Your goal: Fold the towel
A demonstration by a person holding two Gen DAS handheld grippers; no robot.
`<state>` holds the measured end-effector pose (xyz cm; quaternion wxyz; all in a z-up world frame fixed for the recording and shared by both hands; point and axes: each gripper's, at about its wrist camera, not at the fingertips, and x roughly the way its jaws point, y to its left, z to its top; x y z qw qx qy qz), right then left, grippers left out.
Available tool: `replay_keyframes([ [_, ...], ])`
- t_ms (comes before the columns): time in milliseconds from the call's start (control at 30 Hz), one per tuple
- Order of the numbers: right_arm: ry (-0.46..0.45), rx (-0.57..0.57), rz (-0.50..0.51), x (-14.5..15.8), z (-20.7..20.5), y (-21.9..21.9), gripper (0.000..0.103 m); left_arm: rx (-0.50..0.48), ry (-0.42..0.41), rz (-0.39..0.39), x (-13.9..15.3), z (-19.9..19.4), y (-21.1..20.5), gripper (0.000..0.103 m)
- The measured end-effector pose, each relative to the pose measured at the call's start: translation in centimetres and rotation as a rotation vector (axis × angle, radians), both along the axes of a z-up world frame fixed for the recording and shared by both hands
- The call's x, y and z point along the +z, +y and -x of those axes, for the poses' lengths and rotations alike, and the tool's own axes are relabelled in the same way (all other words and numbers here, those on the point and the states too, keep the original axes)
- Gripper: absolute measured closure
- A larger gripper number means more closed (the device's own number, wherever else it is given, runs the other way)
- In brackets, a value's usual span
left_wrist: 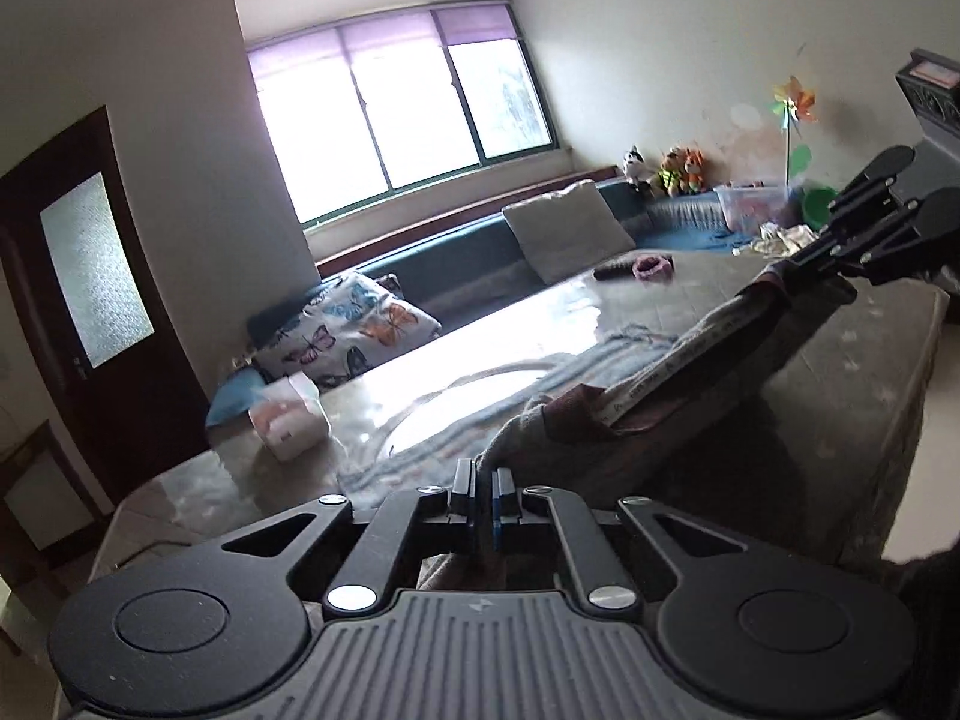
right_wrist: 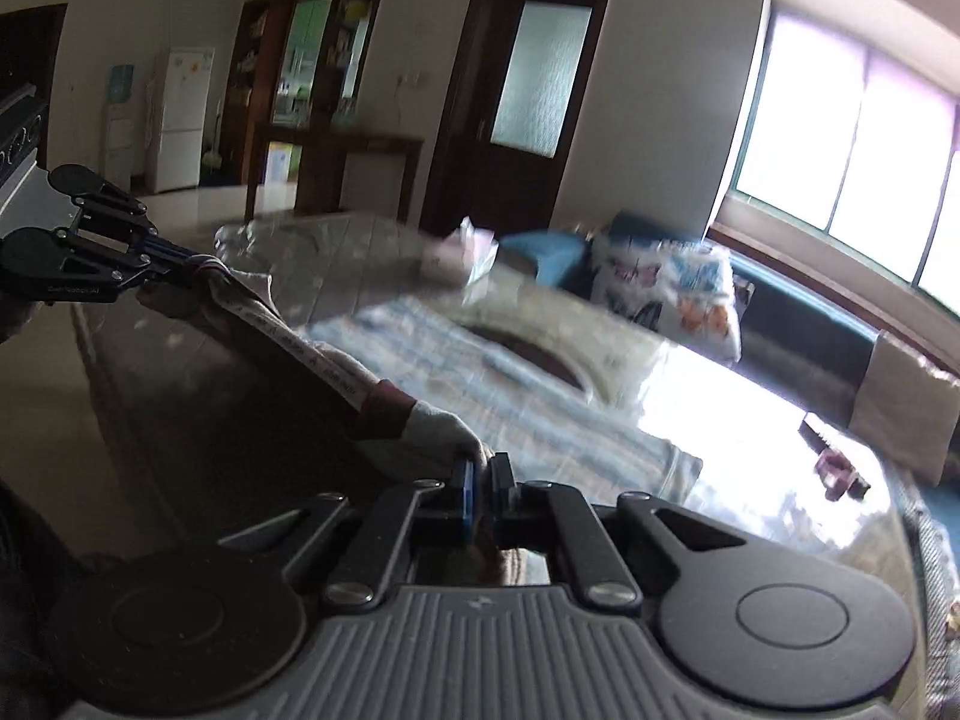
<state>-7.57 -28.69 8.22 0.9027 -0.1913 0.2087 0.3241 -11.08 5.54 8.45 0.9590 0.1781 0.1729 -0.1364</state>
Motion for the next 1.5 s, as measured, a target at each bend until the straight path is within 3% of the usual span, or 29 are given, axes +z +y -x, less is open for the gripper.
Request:
replay_keyframes([
  [133, -0.011, -0.018, -0.001, 0.5, -3.6, 0.6, 0.099, -0.012, 0.006, -0.027, 0.4, -4.6, 0.0, 0.098],
  [333, 0.009, -0.054, 0.011, 0.3, -10.6, 1.7, 0.099, -0.026, 0.092, -0.021, -0.3, -13.2, 0.7, 0.098],
  [667, 0.092, -0.156, 0.055, -3.4, -22.1, 4.3, 0.099, 0.004, 0.253, -0.024, -5.0, -25.5, 1.4, 0.098],
  [867, 0.194, -0.26, -0.042, -6.6, -27.1, 4.3, 0.095, 0.117, 0.293, 0.079, -6.7, -28.7, 3.4, 0.091],
  [933, 0.207, -0.297, -0.084, -7.2, -28.0, 4.1, 0.092, 0.155, 0.306, 0.114, -7.3, -29.8, 4.1, 0.073],
  [967, 0.21, -0.311, -0.114, -7.4, -28.3, 3.7, 0.085, 0.169, 0.305, 0.127, -7.2, -30.0, 4.4, 0.067],
  [1133, 0.2, -0.3, -0.156, -6.9, -28.1, 3.1, 0.082, 0.147, 0.308, 0.186, -5.6, -28.4, 4.5, 0.067],
  [1267, 0.25, -0.214, -0.105, -7.5, -27.7, 5.0, 0.082, 0.101, 0.331, 0.232, -4.7, -27.3, 3.8, 0.069],
  [1367, 0.294, -0.193, -0.086, -8.7, -28.0, 6.4, 0.082, 0.074, 0.385, 0.23, -5.9, -28.2, 2.7, 0.071],
  [1500, 0.346, -0.231, -0.098, -10.1, -29.6, 6.6, 0.082, 0.137, 0.437, 0.206, -8.1, -30.7, 3.2, 0.074],
])
